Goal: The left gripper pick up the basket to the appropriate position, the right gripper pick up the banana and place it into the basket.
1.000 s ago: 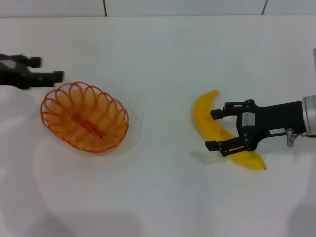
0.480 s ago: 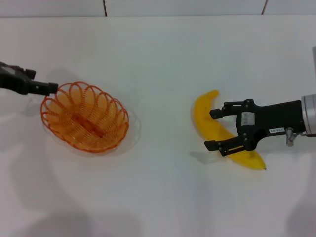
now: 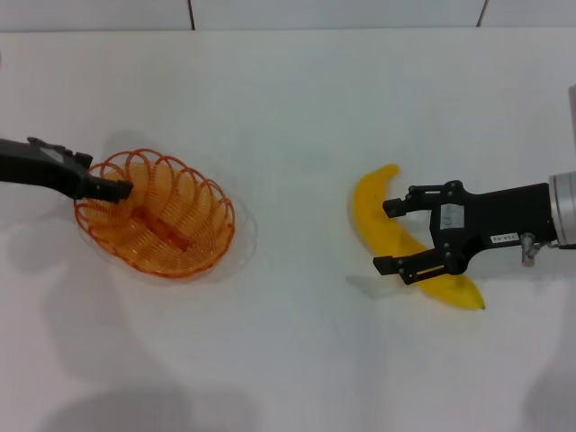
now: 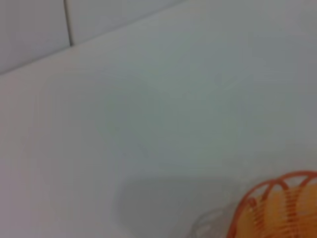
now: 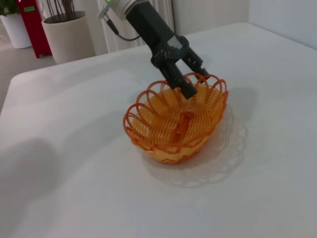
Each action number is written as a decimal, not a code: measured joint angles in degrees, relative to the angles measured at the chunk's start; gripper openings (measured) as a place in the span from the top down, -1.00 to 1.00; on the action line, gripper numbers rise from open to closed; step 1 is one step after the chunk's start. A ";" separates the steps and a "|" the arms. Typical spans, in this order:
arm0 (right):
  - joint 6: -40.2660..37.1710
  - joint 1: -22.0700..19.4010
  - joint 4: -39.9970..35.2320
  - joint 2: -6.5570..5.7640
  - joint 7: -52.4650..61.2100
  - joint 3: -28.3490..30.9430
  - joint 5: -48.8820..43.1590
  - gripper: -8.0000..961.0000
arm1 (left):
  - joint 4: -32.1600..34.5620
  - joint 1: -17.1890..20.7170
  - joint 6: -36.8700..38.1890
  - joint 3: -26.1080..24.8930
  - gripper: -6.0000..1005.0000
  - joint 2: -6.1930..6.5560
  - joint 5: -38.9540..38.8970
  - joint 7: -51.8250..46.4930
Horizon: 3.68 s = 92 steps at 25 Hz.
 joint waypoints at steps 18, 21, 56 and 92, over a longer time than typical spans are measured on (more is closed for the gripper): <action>0.30 -0.10 0.24 0.00 -0.06 0.45 -0.01 -0.88 | 0.23 0.54 -2.01 -0.54 -0.54 -1.69 1.37 1.33; 0.30 -0.08 0.26 0.00 -0.07 0.45 0.00 -0.88 | 0.30 0.61 -2.17 -0.66 -0.51 -1.69 1.22 1.34; 1.41 0.00 0.09 0.00 0.32 -0.06 0.00 -0.87 | -1.23 3.89 -4.42 -2.91 0.85 -4.49 -15.92 0.55; 0.56 1.13 0.30 0.09 0.55 -0.25 -0.08 -0.87 | -11.94 2.21 -14.92 -2.18 0.84 -4.79 -23.22 1.34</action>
